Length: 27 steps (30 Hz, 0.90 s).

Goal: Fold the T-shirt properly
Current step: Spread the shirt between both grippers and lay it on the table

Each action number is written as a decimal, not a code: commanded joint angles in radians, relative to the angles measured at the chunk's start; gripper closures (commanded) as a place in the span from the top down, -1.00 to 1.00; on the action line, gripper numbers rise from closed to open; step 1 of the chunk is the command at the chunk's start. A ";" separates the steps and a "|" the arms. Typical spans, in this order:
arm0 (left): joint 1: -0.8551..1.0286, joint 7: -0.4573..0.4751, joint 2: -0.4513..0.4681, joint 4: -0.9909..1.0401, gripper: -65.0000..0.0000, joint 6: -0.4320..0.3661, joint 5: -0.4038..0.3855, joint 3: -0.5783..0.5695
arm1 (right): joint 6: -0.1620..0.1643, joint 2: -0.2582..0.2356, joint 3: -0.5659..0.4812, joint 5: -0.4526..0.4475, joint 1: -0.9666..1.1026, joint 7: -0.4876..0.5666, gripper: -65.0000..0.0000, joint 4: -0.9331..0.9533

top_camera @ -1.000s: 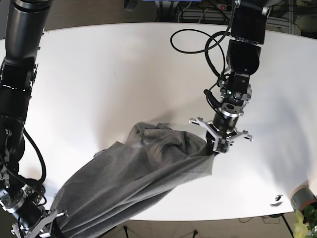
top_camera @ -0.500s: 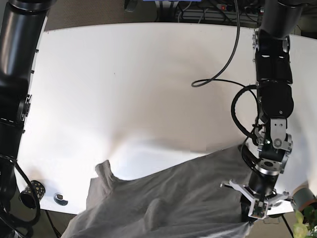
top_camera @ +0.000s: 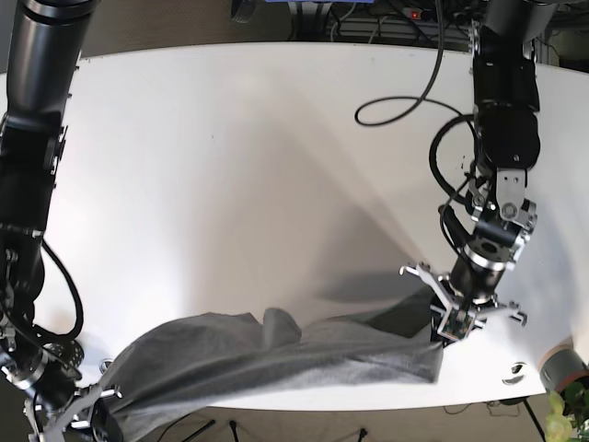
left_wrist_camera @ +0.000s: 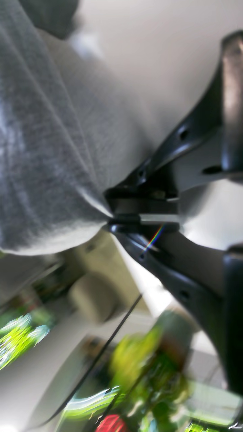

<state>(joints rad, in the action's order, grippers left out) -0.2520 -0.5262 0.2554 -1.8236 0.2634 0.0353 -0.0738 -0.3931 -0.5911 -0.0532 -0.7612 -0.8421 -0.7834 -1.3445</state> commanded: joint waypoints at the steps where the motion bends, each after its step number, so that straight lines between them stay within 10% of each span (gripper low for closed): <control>1: 0.046 0.036 0.008 -0.054 -1.00 -0.014 -0.001 0.010 | 0.000 -0.017 0.045 -0.019 0.053 0.031 -1.00 -0.054; 27: 0.658 0.041 -0.117 -0.169 -1.00 -0.013 0.070 0.187 | -0.004 0.135 0.484 -0.024 0.858 -0.051 -1.00 -0.310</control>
<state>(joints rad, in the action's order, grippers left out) 0.4019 -0.4992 0.1429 -1.9717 0.2638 0.0959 0.0956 -0.4057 -0.4397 0.3992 -0.7872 0.0158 -0.8700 -1.6257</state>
